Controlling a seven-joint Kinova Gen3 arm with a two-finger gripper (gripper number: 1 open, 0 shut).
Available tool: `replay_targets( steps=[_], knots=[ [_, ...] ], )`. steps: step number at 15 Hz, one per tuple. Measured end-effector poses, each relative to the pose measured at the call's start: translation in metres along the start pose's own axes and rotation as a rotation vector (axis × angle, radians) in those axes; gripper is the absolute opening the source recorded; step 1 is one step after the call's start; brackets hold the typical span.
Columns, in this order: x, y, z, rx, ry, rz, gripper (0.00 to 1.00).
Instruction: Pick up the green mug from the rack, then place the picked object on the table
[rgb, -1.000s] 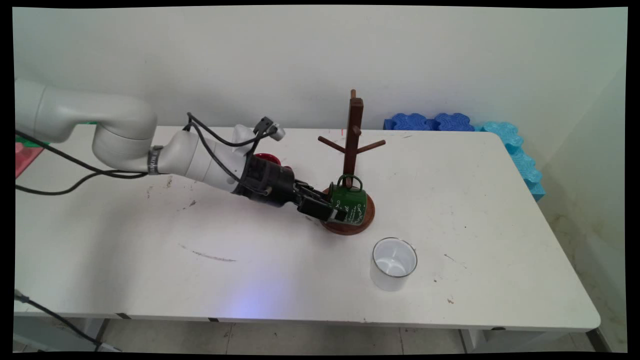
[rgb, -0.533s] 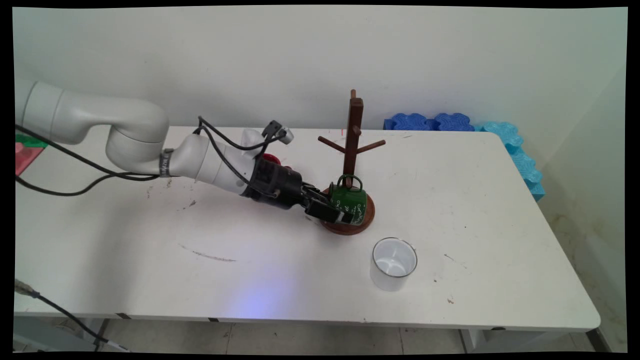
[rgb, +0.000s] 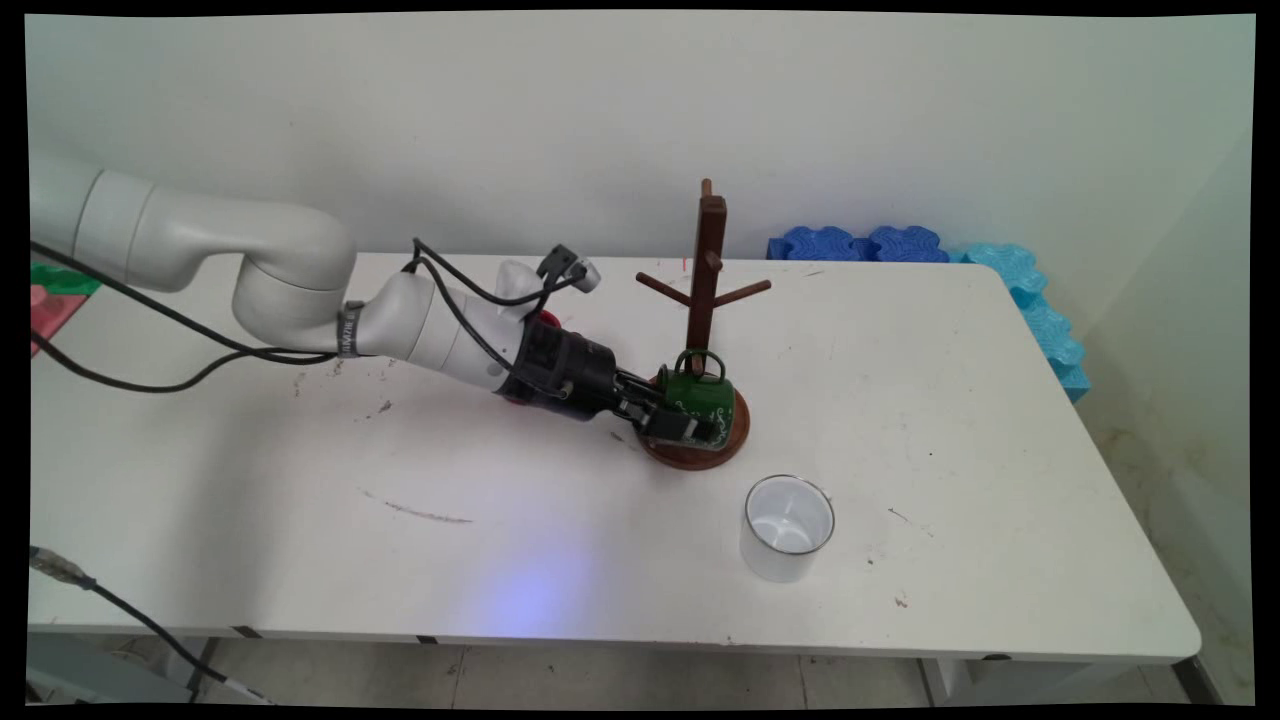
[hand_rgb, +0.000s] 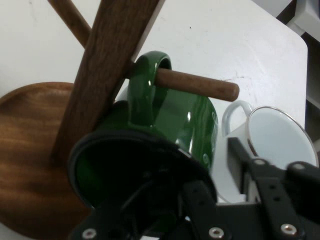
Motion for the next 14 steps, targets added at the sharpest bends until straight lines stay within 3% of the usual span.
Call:
replay_targets(
  steps=[14],
  knots=[
    [-0.0056,0.0062,-0.0005,-0.009,-0.011,0.023,0.00]
  ],
)
